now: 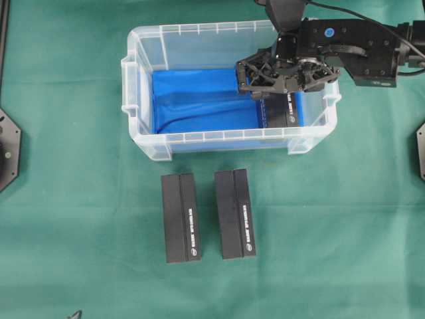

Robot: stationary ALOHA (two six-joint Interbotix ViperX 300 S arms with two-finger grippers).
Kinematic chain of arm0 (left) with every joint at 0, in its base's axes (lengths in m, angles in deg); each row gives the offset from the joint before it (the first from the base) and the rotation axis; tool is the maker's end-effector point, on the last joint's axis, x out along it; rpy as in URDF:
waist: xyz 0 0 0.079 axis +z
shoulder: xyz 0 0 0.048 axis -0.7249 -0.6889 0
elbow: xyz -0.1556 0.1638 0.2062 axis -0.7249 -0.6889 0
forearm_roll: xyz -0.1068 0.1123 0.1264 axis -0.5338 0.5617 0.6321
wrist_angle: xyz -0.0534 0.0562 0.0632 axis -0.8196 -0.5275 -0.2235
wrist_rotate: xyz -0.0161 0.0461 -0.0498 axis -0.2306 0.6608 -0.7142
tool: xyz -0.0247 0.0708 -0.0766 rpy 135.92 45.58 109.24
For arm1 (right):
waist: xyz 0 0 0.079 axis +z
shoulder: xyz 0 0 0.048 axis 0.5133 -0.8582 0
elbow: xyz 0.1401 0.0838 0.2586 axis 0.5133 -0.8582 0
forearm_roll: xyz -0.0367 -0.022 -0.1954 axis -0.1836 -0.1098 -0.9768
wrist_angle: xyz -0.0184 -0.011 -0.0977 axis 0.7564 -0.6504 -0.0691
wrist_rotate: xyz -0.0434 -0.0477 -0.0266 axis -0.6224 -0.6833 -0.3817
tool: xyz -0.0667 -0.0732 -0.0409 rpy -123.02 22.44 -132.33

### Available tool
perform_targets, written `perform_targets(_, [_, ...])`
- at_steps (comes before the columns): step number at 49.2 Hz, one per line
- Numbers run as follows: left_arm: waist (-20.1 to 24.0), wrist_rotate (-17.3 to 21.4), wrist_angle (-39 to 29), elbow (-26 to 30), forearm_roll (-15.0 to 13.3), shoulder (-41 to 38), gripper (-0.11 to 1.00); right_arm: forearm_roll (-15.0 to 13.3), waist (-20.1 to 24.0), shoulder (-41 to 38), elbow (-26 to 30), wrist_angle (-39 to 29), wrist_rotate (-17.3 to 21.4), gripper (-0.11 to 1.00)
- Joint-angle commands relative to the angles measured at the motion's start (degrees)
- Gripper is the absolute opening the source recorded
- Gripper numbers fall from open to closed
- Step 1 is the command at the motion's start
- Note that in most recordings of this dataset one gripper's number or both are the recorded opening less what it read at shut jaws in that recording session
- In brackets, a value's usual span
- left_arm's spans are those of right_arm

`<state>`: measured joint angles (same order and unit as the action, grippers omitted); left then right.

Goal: Take the box out of the case with the right arm.
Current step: 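Lower the right gripper and close it on the right black box, then lift the right black box up out of the case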

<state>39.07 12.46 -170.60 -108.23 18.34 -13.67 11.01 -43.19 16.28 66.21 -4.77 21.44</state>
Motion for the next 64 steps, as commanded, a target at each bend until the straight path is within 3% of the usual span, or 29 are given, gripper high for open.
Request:
perform_targets(1, [0.18,-0.09,0.18,0.53,0.18,-0.18,0.0,-0.09,0.35,0.79,1.49,-0.09,-0.09,0.65])
perform_targets(16, [0.18,-0.09,0.18,0.53,0.18,-0.09,0.0,-0.88,0.44,3.96,2.81,-3.34,-0.09,0.65])
perform_targets(40, [0.18,0.09,0.18,0.53,0.18,-0.09,0.0,-6.86,2.02,8.79,14.33,-18.81,-0.26,0.65])
perform_targets(64, [0.18,0.0,0.18,0.53,0.18,-0.09,0.0,-9.4,4.39,8.79,22.15,-26.98,-0.26,0.65])
